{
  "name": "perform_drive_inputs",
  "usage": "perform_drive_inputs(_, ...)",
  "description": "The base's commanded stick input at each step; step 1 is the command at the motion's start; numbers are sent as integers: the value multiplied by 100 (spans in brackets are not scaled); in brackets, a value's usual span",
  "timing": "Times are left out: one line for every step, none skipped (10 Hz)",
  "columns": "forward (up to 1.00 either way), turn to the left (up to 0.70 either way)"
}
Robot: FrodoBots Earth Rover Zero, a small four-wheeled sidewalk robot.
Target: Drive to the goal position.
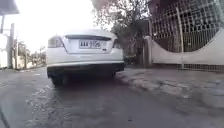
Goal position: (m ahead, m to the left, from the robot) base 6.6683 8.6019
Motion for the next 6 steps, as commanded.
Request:
perform_drive_inputs(84,-34)
perform_drive_inputs(84,-34)
perform_drive_inputs(84,-34)
perform_drive_inputs(83,-33)
perform_drive_inputs(75,-32)
perform_drive_inputs(63,-34)
